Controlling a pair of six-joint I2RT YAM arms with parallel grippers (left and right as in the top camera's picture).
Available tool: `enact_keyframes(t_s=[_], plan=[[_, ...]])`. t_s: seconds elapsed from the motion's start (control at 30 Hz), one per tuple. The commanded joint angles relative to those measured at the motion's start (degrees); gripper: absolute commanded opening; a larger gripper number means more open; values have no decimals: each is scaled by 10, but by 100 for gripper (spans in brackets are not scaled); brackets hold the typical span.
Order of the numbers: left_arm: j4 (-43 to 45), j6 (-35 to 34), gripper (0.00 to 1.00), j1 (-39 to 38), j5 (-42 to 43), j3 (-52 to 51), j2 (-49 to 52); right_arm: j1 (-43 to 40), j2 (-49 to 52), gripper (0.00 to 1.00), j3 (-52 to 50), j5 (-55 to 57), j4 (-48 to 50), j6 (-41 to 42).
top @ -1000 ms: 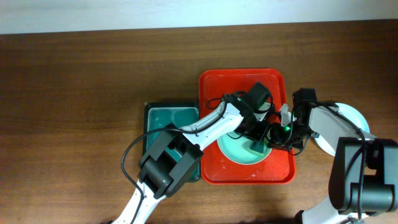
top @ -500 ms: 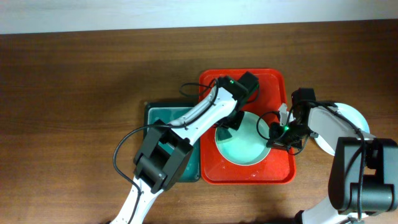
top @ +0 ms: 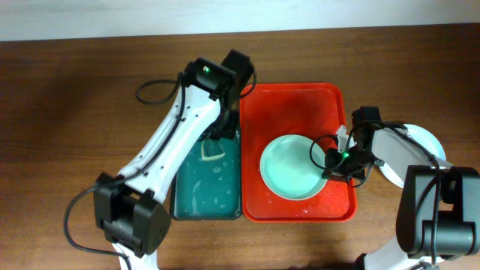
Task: Clean dirty plates on tray and stack at the side
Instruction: 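Return the sponge to the teal tray and open left gripper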
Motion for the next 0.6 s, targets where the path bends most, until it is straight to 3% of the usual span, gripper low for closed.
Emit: enact_keyframes(t_s=[0.0, 0.17, 0.23, 0.27, 0.3, 0.33, 0.47, 0.57], plan=[[95, 7, 0, 34, 74, -154, 5, 0, 10, 4, -11, 47, -5, -6], [197, -1, 11, 48, 84, -248, 5, 0, 10, 5, -11, 47, -7, -6], [197, -1, 29, 48, 84, -239, 0, 0, 10, 5, -11, 47, -7, -6], [189, -1, 56, 48, 85, -230, -9, 0, 10, 5, -10, 47, -10, -6], [178, -1, 92, 49, 85, -219, -23, 0, 7, 4, -7, 47, -22, -7], [166, -1, 100, 50, 84, -206, -39, 0, -4, 4, -2, 47, -34, -8], [121, -1, 100, 84, 90, -151, -135, 7, -97, 4, 30, 47, -88, -8], [118, -1, 100, 129, 90, -140, -226, 58, -171, 4, 75, 47, -150, -8]])
